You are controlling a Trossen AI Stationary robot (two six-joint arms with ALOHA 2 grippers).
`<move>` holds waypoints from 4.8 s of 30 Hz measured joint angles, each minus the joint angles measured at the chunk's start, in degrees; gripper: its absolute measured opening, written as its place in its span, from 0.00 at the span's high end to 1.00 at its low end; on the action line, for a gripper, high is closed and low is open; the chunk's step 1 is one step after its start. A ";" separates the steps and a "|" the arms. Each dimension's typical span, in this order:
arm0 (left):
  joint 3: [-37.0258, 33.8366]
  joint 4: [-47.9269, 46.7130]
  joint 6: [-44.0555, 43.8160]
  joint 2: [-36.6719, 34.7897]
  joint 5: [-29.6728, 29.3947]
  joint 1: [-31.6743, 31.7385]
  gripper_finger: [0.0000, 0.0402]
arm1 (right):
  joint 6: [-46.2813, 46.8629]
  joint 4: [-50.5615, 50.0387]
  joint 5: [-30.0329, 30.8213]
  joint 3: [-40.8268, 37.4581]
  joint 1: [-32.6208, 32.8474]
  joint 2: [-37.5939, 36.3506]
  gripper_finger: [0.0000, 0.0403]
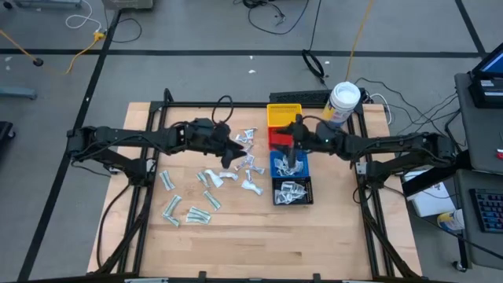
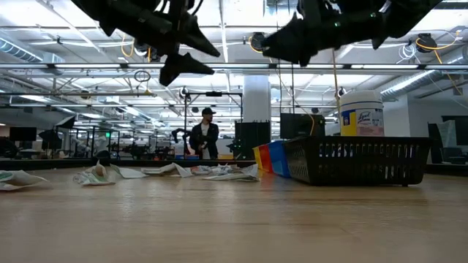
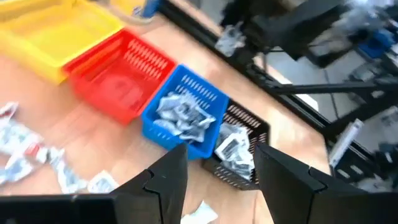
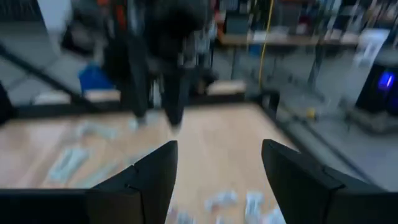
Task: Pick & Place First Aid Supplies
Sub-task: Put the orange ointment pack into the yellow bin
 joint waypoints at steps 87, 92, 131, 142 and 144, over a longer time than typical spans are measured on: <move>21.95 -38.51 -29.03 35.42 1.74 11.03 0.99 | -8.58 -0.72 -1.55 0.00 -0.17 -16.24 0.48; 22.11 -36.21 -17.09 27.36 2.17 11.25 1.00 | 4.90 -5.55 -1.68 0.00 -2.26 -16.01 0.48; -8.57 40.51 15.26 2.29 21.01 8.76 1.00 | 19.05 -4.57 -4.76 12.02 -3.70 0.00 0.48; 4.42 21.78 23.36 4.89 18.10 7.36 1.00 | 17.56 -4.98 -4.92 12.02 -3.40 0.24 0.48; 6.75 21.80 23.98 5.89 18.13 7.31 1.00 | 17.34 -4.98 -4.94 12.02 -3.40 0.24 0.48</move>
